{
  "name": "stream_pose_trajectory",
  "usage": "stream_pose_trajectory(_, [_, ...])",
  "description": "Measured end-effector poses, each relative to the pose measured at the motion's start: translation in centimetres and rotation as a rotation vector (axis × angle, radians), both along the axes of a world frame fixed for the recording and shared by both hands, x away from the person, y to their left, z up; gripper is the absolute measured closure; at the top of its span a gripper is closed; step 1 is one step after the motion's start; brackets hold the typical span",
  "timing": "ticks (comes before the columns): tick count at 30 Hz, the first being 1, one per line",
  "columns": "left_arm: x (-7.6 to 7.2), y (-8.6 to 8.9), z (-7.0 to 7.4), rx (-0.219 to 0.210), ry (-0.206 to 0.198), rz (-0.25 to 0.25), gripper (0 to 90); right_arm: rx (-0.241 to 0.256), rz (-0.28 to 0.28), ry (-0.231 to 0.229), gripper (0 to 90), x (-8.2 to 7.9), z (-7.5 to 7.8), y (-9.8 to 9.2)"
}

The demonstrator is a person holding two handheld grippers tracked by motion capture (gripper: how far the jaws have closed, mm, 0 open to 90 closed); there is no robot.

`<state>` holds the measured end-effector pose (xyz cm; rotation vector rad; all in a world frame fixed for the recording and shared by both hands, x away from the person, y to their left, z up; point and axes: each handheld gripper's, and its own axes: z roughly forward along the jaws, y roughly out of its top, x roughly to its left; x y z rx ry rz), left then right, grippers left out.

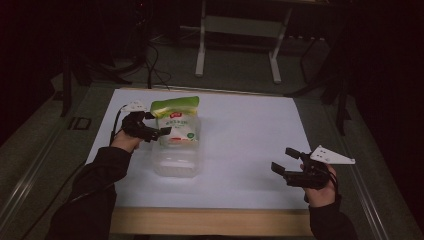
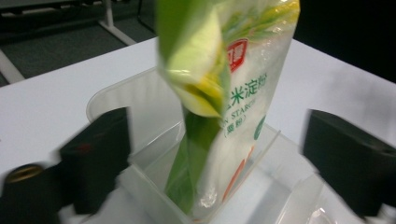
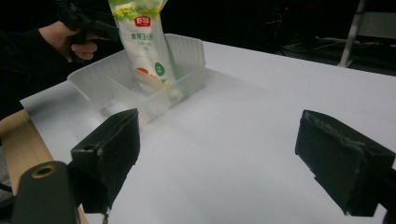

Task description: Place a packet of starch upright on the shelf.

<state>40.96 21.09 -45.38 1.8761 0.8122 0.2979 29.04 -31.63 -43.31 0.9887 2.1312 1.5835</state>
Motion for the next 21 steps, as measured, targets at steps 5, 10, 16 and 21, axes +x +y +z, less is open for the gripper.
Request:
stream_pose_trajectory(5, [-1.4, 0.6, 0.4, 0.003, -0.023, 0.016, 1.1, 0.002, 0.001, 0.000, 13.9, 0.0, 0.0, 0.0])
stream_pose_trajectory(10, [-2.9, 1.1, 0.8, -0.002, -0.018, 0.025, 1.1, -0.001, 0.003, 0.000, 13.9, 0.0, 0.0, 0.1])
stream_pose_trajectory(16, [-4.6, 1.2, 0.9, 0.001, -0.005, -0.001, 1.1, -0.002, 0.008, 0.004, 13.9, 0.0, 0.0, 0.3])
stream_pose_trajectory(21, [-5.8, 1.3, 1.2, -0.040, -0.019, -0.016, 1.1, 0.000, 0.009, 0.006, 13.9, 0.0, -0.1, 0.3])
